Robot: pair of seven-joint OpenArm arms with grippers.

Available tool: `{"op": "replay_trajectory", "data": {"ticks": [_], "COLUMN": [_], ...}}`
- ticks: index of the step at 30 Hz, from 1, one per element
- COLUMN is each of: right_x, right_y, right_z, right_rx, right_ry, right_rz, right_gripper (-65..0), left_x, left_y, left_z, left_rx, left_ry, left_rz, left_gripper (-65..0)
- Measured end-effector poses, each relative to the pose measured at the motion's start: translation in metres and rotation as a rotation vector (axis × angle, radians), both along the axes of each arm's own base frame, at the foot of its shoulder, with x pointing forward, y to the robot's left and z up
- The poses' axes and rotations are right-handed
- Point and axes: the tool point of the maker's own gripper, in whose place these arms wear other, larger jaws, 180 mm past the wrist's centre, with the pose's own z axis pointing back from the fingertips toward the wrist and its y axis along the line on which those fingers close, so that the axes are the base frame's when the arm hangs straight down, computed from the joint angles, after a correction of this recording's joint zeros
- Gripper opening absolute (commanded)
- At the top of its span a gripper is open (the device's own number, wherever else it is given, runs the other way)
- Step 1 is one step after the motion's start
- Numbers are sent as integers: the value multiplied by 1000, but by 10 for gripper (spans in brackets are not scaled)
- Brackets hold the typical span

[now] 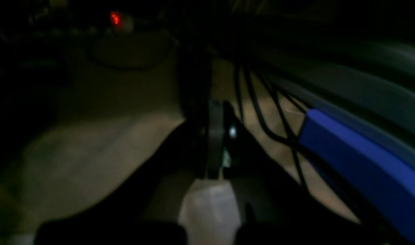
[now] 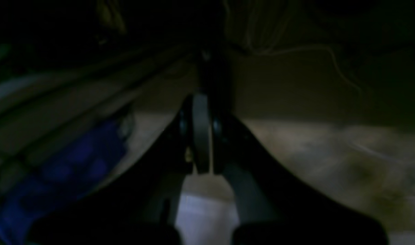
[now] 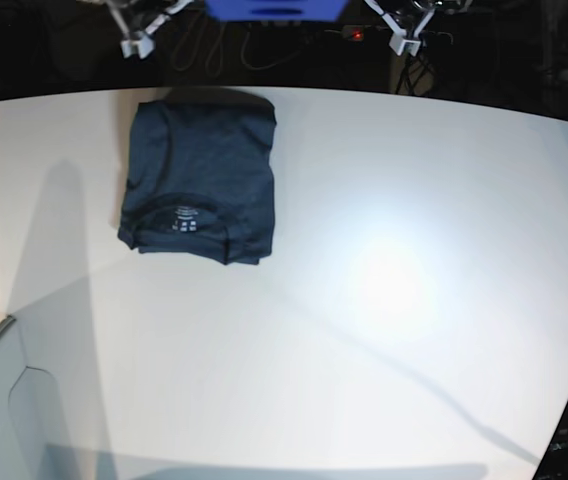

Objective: Layout the t-shirt on the table in an organized manner, then fold the t-shirt properly

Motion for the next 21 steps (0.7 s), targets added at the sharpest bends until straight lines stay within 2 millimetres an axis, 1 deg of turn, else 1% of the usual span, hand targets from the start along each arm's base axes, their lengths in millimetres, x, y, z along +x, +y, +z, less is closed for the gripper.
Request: {"op": "replay_trajectory", "data": {"ticks": [1,2,3,4,6,8,10,12,15,16,18,20,21], "right_x": [-4,-5,-9,-13,-16,-19,-24,-27,-18,-16,-11,-8,-4], "right_y": [6,6,1,-9,-34,-62,-84,-104,-122,-125,-124,-115,-110], "right_z": [-6,-13,-22,-29,-39,-47,-50,-48,-42,-41,-39,-39,-39], "right_rx": [10,1,-36,-80,-171,-286,-397,-492,-597,-627,-678,-703,-707], "right_ry": [3,0,19,38,42,63,80,85,36,34,23,21,17], "right_rz": [-21,-57,-89,-115,-167,-200,-221,-228,-155,-132,-96,-62,-45], "right_gripper": [-650,-650,-650,-650,-650,-650,-650,-650,-650,-650,-650,-650,-650], "left_x": [-2,-3,-1,2,15,28,35,35,26,25,29,37,42], "left_y": [2,10,22,36,58,73,77,81,89,91,89,80,73], "left_z": [-2,-5,-10,-14,-17,-19,-19,-19,-19,-20,-20,-21,-21], "left_rx": [-5,19,72,144,244,338,365,396,429,439,440,441,428], "left_ry": [12,25,31,34,6,-10,-19,-17,7,12,14,3,-11], "left_rz": [17,32,55,76,106,128,128,123,119,122,133,140,143], "left_gripper": [-650,-650,-650,-650,-650,-650,-650,-650,-650,-650,-650,-650,-650]}}
